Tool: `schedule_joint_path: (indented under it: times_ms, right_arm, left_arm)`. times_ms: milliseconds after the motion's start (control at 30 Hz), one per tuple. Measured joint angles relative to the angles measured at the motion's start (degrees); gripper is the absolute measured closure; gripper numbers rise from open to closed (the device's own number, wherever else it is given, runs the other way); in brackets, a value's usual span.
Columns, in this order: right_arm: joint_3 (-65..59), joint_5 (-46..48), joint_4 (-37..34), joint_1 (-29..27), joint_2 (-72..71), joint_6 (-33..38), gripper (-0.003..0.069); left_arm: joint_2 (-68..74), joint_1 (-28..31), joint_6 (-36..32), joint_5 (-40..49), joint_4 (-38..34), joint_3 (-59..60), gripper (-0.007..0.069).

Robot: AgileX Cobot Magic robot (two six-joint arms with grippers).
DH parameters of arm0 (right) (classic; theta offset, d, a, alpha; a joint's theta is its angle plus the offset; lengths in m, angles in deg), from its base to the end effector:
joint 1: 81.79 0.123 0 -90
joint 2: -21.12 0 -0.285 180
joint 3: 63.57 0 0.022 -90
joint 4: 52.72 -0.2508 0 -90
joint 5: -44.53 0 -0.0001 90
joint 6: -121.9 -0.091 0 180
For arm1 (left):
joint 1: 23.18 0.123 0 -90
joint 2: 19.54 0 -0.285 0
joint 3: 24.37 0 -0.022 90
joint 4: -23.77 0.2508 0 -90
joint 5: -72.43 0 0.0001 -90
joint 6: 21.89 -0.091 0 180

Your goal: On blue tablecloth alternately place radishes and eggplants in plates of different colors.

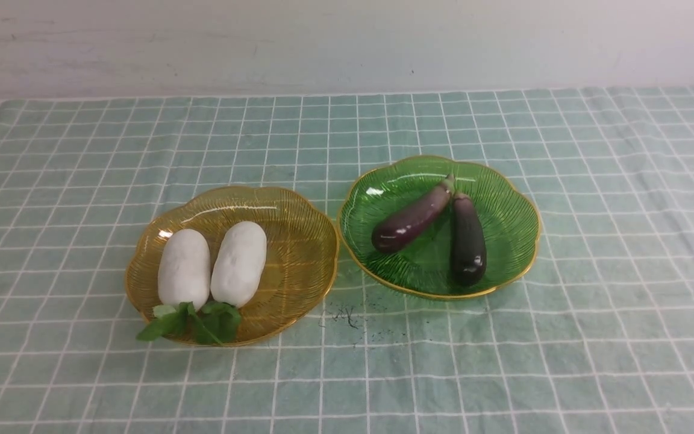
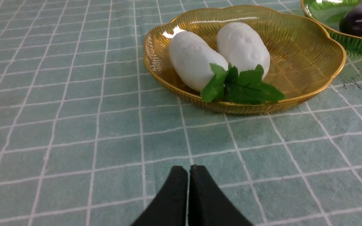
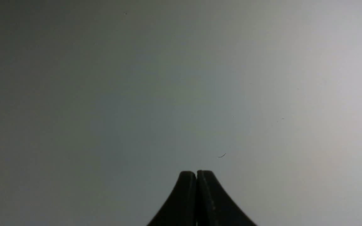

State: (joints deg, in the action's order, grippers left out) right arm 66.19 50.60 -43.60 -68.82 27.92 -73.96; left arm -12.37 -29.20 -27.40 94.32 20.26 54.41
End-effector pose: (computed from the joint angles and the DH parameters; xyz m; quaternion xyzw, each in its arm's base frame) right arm -0.0030 -0.0023 0.3528 -0.0210 0.5224 0.1420 0.8406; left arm 0.0519 -0.0076 0.1703 0.0650 0.8054 -0.0286 0.5885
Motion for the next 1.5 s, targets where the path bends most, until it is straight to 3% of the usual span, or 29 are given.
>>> schedule_joint_path:
  times_ms: [1100,1333,1500]
  right_arm:
    - [0.0,0.0,0.0,0.0,0.0,0.2,0.0668]
    - [-3.2,8.0,-1.1,-0.1,1.0,8.2,0.0668]
    - [-8.2,9.9,-2.5,-0.1,2.4,9.5,0.0668]
  left_arm:
    - [0.0,0.1,-1.6,0.0,0.0,0.0,0.0632]
    - [0.0,0.1,-1.6,0.0,0.0,0.0,0.0632]
    - [0.0,0.1,-1.6,0.0,0.0,0.0,0.0632]
